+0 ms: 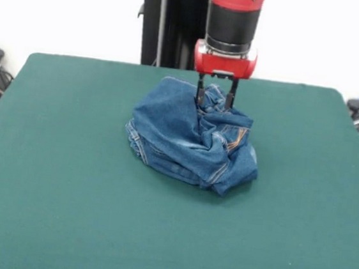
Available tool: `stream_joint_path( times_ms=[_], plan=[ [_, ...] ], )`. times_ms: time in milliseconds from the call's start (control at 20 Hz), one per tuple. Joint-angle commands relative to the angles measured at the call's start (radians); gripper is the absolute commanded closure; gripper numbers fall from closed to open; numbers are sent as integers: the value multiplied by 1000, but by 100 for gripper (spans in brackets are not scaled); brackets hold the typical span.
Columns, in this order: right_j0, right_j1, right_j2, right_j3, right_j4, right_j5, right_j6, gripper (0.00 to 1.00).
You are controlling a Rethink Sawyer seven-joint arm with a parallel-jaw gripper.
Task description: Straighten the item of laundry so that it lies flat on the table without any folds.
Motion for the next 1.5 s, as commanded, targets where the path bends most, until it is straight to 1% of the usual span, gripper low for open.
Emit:
stream_joint_path(
  times_ms=[50,400,650,850,950,1100,1450,1500],
  plan=[
    [-5,88,87,68,-43,-112,172,0],
    [-5,130,78,70,-49,-143,177,0],
    [6,144,62,75,-45,-177,188,0],
    [24,137,45,83,-44,-197,193,0],
    [41,123,21,94,-39,-221,209,0],
    [66,127,-9,93,-20,-237,219,0],
    [115,115,-64,90,0,-244,211,0],
    [136,114,-89,85,7,-249,211,0]
  ],
)
